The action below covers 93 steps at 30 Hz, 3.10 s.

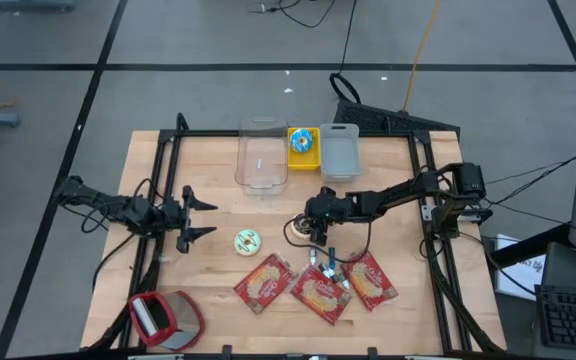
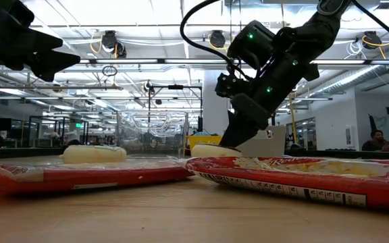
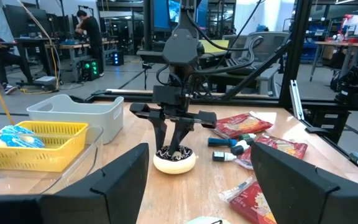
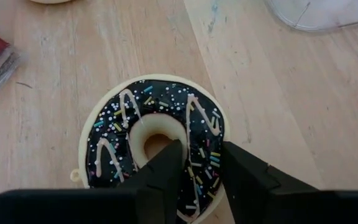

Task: Pick & Place Food Item
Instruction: Put the black donut into the yellow bin

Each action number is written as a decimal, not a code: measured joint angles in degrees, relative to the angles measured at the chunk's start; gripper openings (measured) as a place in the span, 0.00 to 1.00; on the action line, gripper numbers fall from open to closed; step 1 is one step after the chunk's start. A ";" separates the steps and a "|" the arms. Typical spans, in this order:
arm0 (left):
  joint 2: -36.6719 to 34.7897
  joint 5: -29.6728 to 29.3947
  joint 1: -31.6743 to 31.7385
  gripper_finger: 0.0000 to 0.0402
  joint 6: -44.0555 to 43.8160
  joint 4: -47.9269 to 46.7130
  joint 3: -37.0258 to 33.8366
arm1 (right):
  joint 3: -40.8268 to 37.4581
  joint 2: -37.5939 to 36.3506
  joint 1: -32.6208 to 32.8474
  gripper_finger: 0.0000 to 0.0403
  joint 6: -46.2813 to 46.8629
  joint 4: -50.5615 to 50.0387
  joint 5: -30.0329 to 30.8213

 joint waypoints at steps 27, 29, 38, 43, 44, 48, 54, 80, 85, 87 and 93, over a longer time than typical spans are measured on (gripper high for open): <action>0.00 0.00 0.00 0.71 -0.01 0.00 0.00 | 13.03 1.15 -2.72 0.69 -1.08 -19.49 -3.39; 0.00 0.00 0.00 0.71 -0.01 0.00 0.00 | 13.05 2.59 -2.66 0.69 -1.11 -18.38 -5.05; 0.00 0.02 -0.01 0.71 0.01 0.02 0.00 | 13.09 4.96 -2.26 0.64 -2.16 -18.16 -5.63; 0.00 0.02 0.01 0.71 0.00 -0.02 0.00 | 13.09 4.96 -2.45 0.56 -3.11 -18.07 -5.70; 0.00 0.02 0.01 0.71 -0.01 0.00 0.00 | 13.09 4.96 -2.45 0.54 -3.38 -18.05 -5.70; 0.00 0.02 0.01 0.71 -0.01 0.00 0.00 | 13.09 4.98 -2.47 0.44 -3.63 -18.03 -5.62; 0.00 0.02 -0.01 0.71 -0.01 0.00 0.00 | 13.09 4.98 -2.47 0.31 -3.65 -18.04 -5.60; 0.00 0.02 0.01 0.71 -0.01 0.00 0.00 | 13.09 3.25 -3.37 0.11 -5.18 -15.13 -5.68; 0.00 0.02 0.01 0.71 0.01 -0.02 0.00 | 13.07 2.36 -4.27 0.11 -5.27 -15.04 -5.63; 0.00 0.02 0.00 0.71 0.00 0.00 0.00 | 13.02 1.77 -4.73 0.11 -5.67 -16.00 -5.62; 0.00 0.02 0.01 0.71 -0.01 0.00 0.00 | 12.99 0.55 -6.14 0.11 -6.47 -15.81 -5.51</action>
